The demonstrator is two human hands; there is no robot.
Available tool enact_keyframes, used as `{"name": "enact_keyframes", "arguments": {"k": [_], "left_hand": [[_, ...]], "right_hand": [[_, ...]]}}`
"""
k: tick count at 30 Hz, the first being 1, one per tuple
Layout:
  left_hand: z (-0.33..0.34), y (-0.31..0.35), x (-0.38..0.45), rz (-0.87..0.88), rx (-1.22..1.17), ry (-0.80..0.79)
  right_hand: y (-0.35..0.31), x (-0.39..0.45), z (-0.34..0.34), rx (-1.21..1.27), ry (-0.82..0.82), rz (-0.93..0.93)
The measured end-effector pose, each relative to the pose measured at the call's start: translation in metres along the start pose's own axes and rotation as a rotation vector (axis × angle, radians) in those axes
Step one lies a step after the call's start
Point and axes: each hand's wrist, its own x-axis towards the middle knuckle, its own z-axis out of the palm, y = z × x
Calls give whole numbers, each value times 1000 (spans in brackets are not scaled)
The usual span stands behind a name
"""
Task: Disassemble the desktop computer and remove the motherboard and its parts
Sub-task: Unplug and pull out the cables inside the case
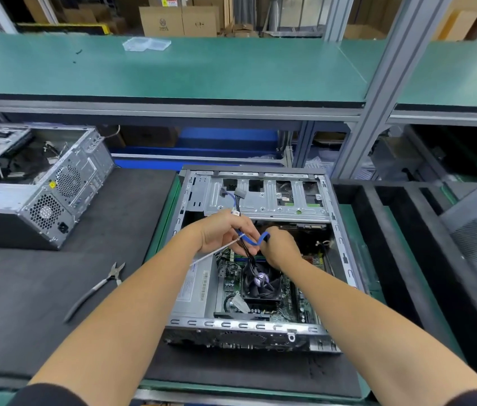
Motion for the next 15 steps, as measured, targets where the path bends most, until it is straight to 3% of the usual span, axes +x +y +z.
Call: {"name": "enact_keyframes", "arguments": {"k": [15], "left_hand": [[4,-6,3,-10,88,60]], "right_hand": [[2,20,-4,-324,-182,53]]}}
